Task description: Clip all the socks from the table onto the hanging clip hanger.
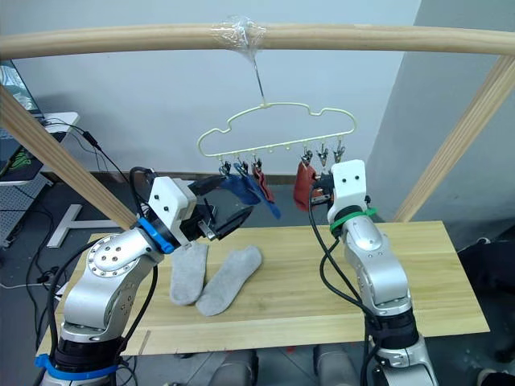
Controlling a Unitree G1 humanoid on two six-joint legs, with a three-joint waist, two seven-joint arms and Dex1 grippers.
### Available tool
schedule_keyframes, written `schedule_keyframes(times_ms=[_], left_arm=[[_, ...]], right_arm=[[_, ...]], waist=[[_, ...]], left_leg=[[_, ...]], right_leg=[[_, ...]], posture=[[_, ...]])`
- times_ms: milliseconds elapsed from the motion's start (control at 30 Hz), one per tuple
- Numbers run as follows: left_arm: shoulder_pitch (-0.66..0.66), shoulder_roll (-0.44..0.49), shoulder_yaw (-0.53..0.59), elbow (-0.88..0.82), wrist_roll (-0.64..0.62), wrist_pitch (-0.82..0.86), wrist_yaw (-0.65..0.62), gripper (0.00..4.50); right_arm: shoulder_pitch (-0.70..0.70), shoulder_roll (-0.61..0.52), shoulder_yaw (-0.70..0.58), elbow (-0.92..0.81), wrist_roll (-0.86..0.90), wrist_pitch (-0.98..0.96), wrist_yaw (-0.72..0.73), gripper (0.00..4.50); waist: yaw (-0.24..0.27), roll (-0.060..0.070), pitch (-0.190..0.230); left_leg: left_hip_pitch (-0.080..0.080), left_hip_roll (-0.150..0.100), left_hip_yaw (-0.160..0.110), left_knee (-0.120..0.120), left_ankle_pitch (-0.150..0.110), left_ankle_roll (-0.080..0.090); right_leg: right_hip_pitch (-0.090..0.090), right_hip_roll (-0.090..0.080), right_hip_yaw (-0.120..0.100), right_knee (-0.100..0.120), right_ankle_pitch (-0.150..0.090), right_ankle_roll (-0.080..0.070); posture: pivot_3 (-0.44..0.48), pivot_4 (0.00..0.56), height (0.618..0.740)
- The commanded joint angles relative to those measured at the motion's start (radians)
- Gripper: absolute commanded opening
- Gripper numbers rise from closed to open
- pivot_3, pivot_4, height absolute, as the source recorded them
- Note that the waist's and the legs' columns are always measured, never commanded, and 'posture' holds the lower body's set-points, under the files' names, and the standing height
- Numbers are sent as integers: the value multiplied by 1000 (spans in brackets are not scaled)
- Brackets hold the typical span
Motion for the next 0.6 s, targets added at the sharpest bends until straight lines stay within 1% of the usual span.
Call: schedule_keyframes(times_ms=[33,100,133,333,567,600], left_arm=[[-10,16,14,-41,-16,0,2,4275],[-12,19,14,-40,-18,1,1,4275],[-13,20,13,-40,-18,0,1,4275],[-21,20,7,-34,-16,-3,3,4275],[-27,16,3,-34,-17,1,7,4275],[-27,16,2,-37,-17,3,7,4275]], right_arm=[[-9,4,-7,-11,-28,-49,-3,652],[-9,10,-9,-5,-33,-55,-2,1006],[-9,13,-9,-3,-36,-56,-3,1263],[-19,30,-14,8,-44,-61,-5,3314],[-56,46,-31,57,-50,-83,-12,3314],[-60,47,-31,64,-52,-88,-11,3151]], waist=[[1,0,0],[0,0,0],[1,0,0],[1,0,0],[0,0,0],[1,0,0]], left_leg=[[0,0,0,0,0,0],[0,0,0,0,0,0],[0,0,0,0,0,0],[0,0,0,0,0,0],[0,0,0,0,0,0],[0,0,0,0,0,0]], right_leg=[[0,0,0,0,0,0],[0,0,0,0,0,0],[0,0,0,0,0,0],[0,0,0,0,0,0],[0,0,0,0,1,-1],[0,0,0,0,1,-2]], posture=[[89,209,740],[89,209,740],[89,209,740],[89,209,740],[89,209,740],[89,209,740]])
